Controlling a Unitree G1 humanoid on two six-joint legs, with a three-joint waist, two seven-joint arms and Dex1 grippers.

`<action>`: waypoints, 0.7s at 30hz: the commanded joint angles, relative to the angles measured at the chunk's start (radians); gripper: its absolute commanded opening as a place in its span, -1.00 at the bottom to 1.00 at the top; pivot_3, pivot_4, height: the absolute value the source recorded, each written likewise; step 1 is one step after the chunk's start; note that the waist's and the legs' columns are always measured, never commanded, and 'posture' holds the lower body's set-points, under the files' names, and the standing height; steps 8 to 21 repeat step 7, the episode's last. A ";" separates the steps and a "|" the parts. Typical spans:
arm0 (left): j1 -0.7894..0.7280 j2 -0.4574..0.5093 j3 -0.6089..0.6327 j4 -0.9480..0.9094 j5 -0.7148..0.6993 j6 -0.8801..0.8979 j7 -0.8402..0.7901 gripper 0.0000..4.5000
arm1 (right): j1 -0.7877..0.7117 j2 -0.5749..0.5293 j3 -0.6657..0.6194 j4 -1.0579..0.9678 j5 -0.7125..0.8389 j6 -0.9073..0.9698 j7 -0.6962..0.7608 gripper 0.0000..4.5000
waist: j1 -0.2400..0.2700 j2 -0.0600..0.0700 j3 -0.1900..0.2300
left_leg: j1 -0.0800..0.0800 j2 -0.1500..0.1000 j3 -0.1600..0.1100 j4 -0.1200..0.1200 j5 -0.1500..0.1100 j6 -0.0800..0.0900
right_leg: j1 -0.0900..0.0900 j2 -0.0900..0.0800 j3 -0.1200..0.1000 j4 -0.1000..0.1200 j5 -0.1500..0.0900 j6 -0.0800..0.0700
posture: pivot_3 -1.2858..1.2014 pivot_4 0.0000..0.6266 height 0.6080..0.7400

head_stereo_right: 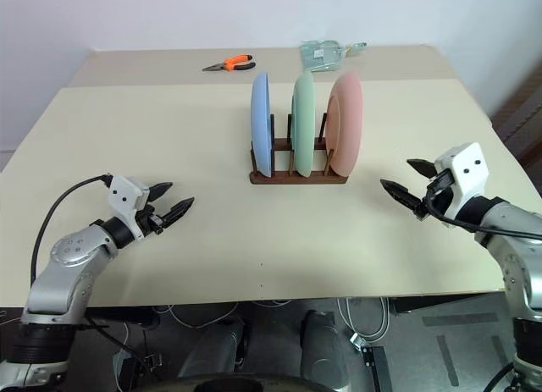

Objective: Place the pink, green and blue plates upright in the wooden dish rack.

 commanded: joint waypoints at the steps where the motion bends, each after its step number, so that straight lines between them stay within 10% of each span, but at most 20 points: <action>1: 0.026 -0.009 0.003 -0.049 0.001 -0.012 -0.002 0.45 | -0.007 0.038 0.032 0.069 -0.066 -0.097 0.001 0.54 | 0.001 0.000 0.000 | 0.000 0.000 0.000 0.000 0.000 0.000 | 0.000 0.000 0.000 0.000 0.000 0.000 | 0.03 -0.52 1.00; 21: 0.045 -0.042 -0.020 -0.031 0.019 -0.044 -0.003 0.45 | -0.072 0.069 0.082 0.142 -0.116 -0.160 0.004 0.54 | 0.009 0.000 0.001 | -0.001 -0.001 0.000 0.000 0.000 0.000 | -0.001 -0.001 0.000 0.000 0.002 -0.003 | 0.03 -0.52 1.00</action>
